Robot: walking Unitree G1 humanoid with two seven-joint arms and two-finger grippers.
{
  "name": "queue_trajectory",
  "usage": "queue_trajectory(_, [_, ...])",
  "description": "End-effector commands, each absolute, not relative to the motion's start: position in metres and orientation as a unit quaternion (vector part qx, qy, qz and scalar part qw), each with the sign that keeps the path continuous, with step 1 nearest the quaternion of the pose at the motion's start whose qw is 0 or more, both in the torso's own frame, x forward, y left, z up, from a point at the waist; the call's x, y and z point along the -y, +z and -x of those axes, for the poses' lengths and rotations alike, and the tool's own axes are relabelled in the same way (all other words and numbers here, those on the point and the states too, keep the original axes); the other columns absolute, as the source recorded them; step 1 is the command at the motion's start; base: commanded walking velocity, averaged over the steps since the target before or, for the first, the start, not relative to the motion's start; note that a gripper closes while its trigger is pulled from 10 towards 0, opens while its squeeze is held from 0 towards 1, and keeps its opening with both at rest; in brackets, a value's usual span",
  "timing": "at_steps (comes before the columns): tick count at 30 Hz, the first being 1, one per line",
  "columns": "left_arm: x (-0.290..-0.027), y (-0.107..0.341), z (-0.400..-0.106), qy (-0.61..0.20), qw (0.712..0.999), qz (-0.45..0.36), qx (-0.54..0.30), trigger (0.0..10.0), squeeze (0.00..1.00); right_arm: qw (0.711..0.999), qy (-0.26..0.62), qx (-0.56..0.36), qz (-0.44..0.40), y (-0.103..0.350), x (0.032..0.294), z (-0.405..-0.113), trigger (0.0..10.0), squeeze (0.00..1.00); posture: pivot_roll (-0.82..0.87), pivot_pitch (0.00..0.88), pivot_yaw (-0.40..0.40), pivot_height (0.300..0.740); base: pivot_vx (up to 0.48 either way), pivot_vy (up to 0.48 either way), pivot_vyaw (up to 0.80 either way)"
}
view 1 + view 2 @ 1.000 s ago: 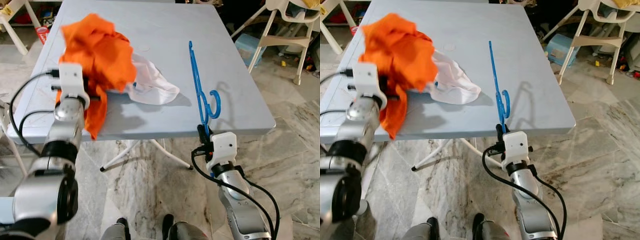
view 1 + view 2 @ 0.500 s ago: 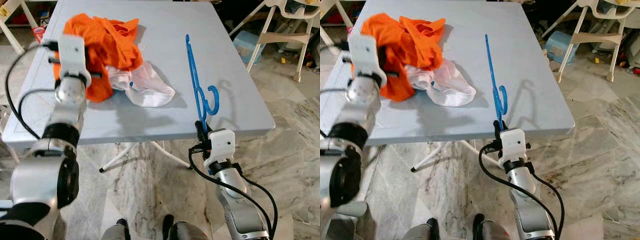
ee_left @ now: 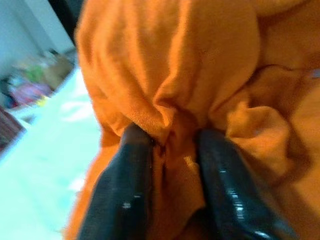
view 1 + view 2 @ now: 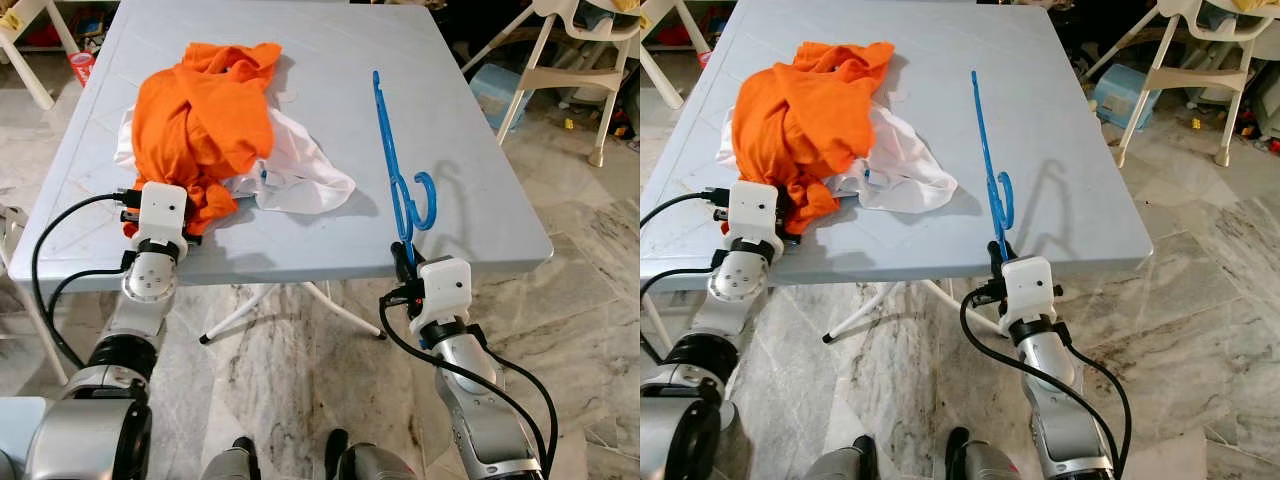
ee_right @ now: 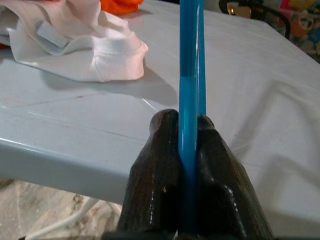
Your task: Hang hanger
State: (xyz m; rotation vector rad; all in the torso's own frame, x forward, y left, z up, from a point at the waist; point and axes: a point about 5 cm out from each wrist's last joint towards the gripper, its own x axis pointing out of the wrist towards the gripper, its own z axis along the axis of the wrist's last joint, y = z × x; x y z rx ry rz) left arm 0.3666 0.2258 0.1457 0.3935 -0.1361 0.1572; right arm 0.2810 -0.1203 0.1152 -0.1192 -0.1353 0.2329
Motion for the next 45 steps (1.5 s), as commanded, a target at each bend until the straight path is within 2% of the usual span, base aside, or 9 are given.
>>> queue_trajectory(1, [-0.241, 0.149, -0.360, 0.107, 0.966, -0.222, 0.073, 10.0, 1.00, 0.992, 0.114, -0.002, 0.058, 0.090, 0.125, -0.279, 10.0, 0.00, -0.03, 0.219, -0.040, 0.740, 0.000, 0.000, 0.00])
queue_trajectory(9, [-0.234, 0.162, -0.328, 0.104, 0.955, -0.228, 0.161, 10.0, 1.00, 0.992, 0.113, -0.004, 0.056, 0.088, 0.125, -0.279, 10.0, 0.00, 0.00, 0.220, -0.039, 0.740, 0.000, 0.000, 0.00])
queue_trajectory(16, [-0.221, 0.164, -0.314, 0.098, 0.955, -0.211, 0.183, 10.0, 1.00, 0.992, 0.115, 0.001, 0.057, 0.090, 0.124, -0.282, 10.0, 0.00, 0.01, 0.215, -0.044, 0.740, 0.000, 0.000, 0.00])
queue_trajectory(18, [-0.214, 0.160, -0.308, 0.099, 0.964, -0.184, 0.165, 10.0, 1.00, 0.992, 0.113, 0.006, 0.056, 0.092, 0.126, -0.283, 10.0, 0.00, 0.01, 0.215, -0.048, 0.740, 0.000, 0.000, 0.00])
queue_trajectory(26, [-0.186, 0.143, -0.292, 0.019, 0.971, -0.201, 0.129, 10.0, 1.00, 0.992, 0.113, 0.012, 0.058, 0.094, 0.126, -0.285, 10.0, 0.00, 0.02, 0.208, -0.042, 0.740, 0.000, 0.000, 0.00])
queue_trajectory(38, [-0.176, 0.109, -0.259, -0.002, 0.980, -0.190, 0.053, 10.0, 1.00, 0.995, 0.072, 0.032, 0.054, 0.106, 0.141, -0.282, 10.0, 0.00, 0.01, 0.188, -0.032, 0.740, 0.000, 0.000, 0.00])
queue_trajectory(39, [-0.174, 0.106, -0.256, -0.010, 0.982, -0.182, 0.044, 10.0, 0.43, 0.996, 0.066, 0.033, 0.056, 0.106, 0.144, -0.281, 10.0, 0.00, 0.01, 0.185, -0.033, 0.740, 0.000, 0.000, 0.00])
queue_trajectory(40, [-0.173, 0.105, -0.255, -0.015, 0.982, -0.182, 0.041, 10.0, 0.00, 0.996, 0.062, 0.033, 0.058, 0.107, 0.146, -0.281, 10.0, 0.00, 0.01, 0.183, -0.036, 0.740, 0.000, 0.000, 0.00])
queue_trajectory(45, [-0.179, 0.105, -0.252, -0.021, 0.985, -0.169, 0.028, 10.0, 0.00, 0.997, 0.045, 0.033, 0.061, 0.109, 0.155, -0.279, 10.0, 0.00, 0.01, 0.182, -0.038, 0.740, 0.000, 0.000, 0.00])
